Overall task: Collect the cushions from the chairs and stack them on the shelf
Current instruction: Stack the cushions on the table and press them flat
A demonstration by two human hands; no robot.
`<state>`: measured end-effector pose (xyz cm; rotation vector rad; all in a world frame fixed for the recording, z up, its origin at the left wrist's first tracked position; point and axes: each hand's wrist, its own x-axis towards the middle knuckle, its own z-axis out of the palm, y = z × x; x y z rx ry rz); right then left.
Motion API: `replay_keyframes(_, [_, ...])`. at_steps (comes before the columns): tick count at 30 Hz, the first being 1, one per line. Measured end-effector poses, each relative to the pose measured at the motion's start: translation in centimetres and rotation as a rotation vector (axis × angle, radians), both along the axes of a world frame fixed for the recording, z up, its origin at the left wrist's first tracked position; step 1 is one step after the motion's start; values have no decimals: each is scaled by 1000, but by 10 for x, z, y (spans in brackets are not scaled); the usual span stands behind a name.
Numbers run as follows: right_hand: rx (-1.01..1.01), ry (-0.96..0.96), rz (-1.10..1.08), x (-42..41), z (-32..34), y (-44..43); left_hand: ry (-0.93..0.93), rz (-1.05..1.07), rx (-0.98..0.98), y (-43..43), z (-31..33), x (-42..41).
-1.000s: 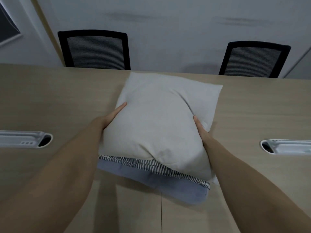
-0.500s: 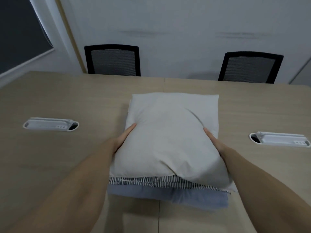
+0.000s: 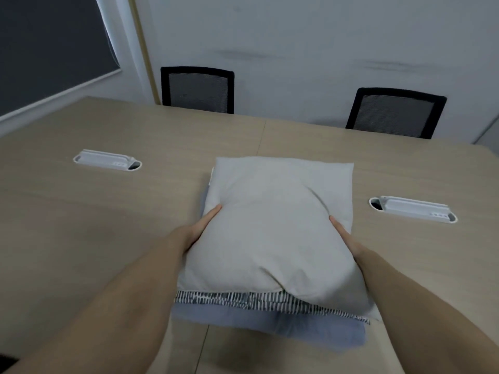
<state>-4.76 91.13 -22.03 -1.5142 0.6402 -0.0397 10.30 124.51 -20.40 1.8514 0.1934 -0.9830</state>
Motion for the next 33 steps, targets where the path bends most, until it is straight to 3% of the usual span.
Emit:
replay_keyframes(4, [15, 116, -21, -17, 17, 8, -19, 24, -75, -2, 19, -14])
replay_keyframes(6, [-149, 219, -179, -16, 32, 11, -115, 25, -59, -11, 43, -16])
replay_keyframes(8, [-432, 187, -279, -9, 52, 14, -392, 32, 132, -25, 64, -10])
replay_keyframes(10, [-651, 99, -194, 4, 70, 21, -649, -104, 328, -43, 82, -7])
replay_keyframes(15, [-949, 204, 112, 35, 83, 49, -824, -499, 533, -93, 80, -29])
replay_keyframes(24, [-1091, 404, 231, 43, 12, 65, -1058, -514, 759, -103, 2, -32])
replay_keyframes(33, [-1215, 460, 173, 45, -53, 71, -1135, -514, 843, -117, -65, -34])
